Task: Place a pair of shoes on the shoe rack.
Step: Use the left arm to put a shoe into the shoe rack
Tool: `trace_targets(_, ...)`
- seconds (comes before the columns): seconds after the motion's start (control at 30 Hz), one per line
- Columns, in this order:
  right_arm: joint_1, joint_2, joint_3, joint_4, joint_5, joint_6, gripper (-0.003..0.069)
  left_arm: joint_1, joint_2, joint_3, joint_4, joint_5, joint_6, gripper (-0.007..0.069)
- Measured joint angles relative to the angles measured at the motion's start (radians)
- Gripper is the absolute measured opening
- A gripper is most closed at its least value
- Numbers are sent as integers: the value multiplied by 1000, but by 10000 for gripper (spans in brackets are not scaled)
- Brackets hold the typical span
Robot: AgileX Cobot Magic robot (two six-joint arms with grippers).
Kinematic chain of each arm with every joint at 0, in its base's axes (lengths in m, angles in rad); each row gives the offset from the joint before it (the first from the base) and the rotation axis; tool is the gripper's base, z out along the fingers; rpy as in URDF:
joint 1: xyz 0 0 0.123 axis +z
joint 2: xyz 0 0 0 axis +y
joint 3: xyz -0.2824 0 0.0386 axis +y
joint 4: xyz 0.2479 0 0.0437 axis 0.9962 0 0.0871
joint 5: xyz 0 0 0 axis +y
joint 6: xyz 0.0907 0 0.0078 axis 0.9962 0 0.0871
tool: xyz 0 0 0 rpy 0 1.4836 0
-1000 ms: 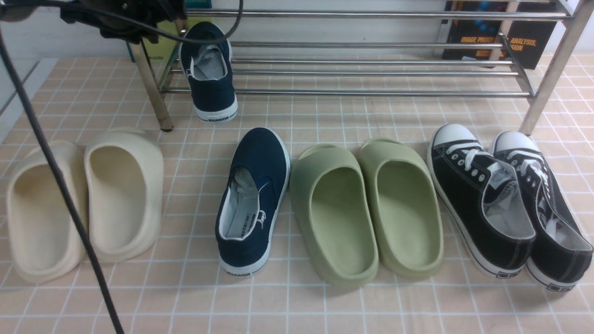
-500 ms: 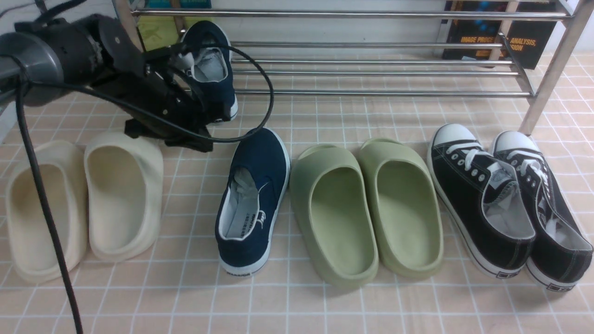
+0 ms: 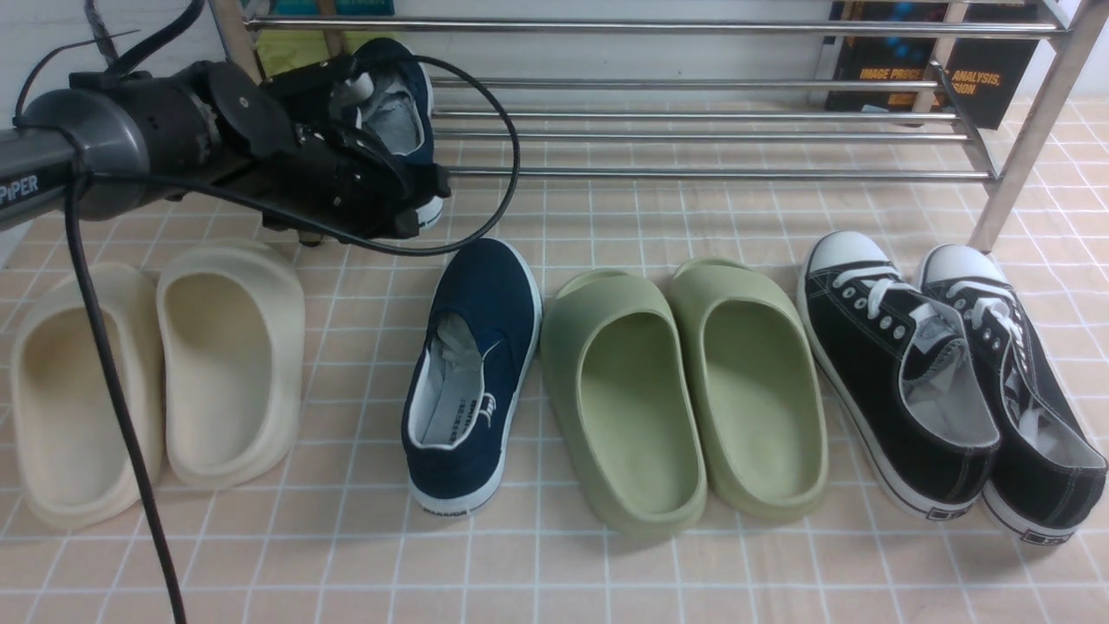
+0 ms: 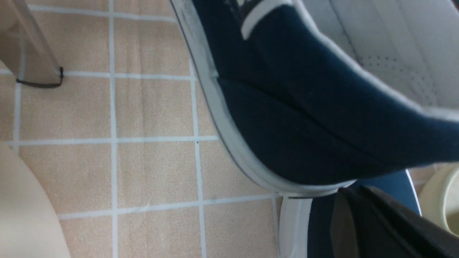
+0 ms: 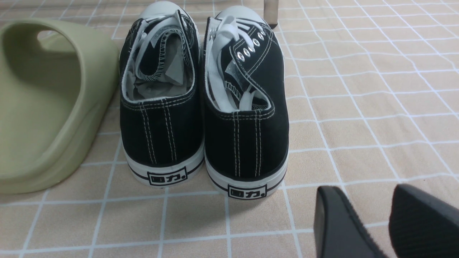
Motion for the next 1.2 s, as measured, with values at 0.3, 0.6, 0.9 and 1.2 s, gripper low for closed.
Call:
trace_targets(0.3, 0, 0, 0, 0, 0, 0, 239, 31, 0, -70, 47, 51, -15, 2)
trace_targets(0.6, 0, 0, 0, 0, 0, 0, 239, 51, 28, -143, 170, 53, -95, 2)
trace_targets(0.9, 0, 0, 0, 0, 0, 0, 239, 51, 113, -229, 184, 143, -115, 5)
trace_targets(1.2, 0, 0, 0, -1, 0, 0, 239, 51, 52, -303, 316, 264, -116, 15)
